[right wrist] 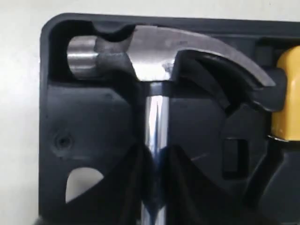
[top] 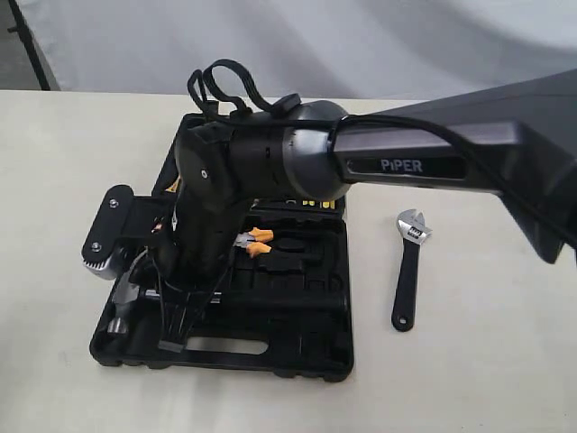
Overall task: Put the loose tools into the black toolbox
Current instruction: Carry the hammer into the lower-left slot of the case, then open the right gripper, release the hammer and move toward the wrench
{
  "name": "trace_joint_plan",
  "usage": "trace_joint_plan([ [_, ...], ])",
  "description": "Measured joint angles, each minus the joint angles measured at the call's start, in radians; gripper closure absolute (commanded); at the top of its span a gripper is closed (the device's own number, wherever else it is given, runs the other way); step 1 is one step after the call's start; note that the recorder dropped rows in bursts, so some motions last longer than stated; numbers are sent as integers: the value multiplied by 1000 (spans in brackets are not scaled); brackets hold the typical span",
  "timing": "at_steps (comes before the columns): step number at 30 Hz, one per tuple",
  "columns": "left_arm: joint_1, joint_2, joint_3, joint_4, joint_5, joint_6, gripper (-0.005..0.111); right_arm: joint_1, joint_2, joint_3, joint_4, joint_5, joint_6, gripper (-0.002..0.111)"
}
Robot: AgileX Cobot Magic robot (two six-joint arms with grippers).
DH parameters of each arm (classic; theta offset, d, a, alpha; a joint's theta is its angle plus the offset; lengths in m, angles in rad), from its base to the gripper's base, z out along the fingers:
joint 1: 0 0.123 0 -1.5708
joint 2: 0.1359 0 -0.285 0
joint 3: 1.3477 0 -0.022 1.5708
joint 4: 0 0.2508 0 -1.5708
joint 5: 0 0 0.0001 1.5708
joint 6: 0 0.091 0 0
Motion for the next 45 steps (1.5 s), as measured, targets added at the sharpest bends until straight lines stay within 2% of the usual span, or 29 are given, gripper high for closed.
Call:
trace_joint_plan([
  [2, 0, 0, 0, 0, 0, 0, 105, 0, 0, 0, -8, 2, 16, 67],
  [7, 0, 0, 0, 0, 0, 0, 105, 0, -2, -1, -12, 0, 30, 69],
  [9, 0, 0, 0, 0, 0, 0, 105, 0, -9, -28, -12, 4, 88, 93],
  [10, 0, 0, 0, 0, 0, 0, 105, 0, -14, -45, -12, 7, 122, 108],
  [11, 0, 0, 0, 0, 0, 0, 105, 0, -30, -89, -12, 15, 194, 108],
  [15, 0, 0, 0, 0, 0, 0, 105, 0, -16, -211, -12, 129, 270, 108],
  [21, 0, 0, 0, 0, 0, 0, 105, 0, 150, -233, -12, 272, 310, 108],
  [29, 0, 0, 0, 0, 0, 0, 105, 0, 155, -256, -48, 292, 368, 108],
  [35, 0, 0, 0, 0, 0, 0, 105, -2, 42, -262, -74, 319, 415, 108],
  [38, 0, 0, 0, 0, 0, 0, 105, -54, -36, -232, -39, 315, 471, 108],
  [45, 0, 0, 0, 0, 0, 0, 105, -301, -146, -31, -1, 309, 636, 108],
])
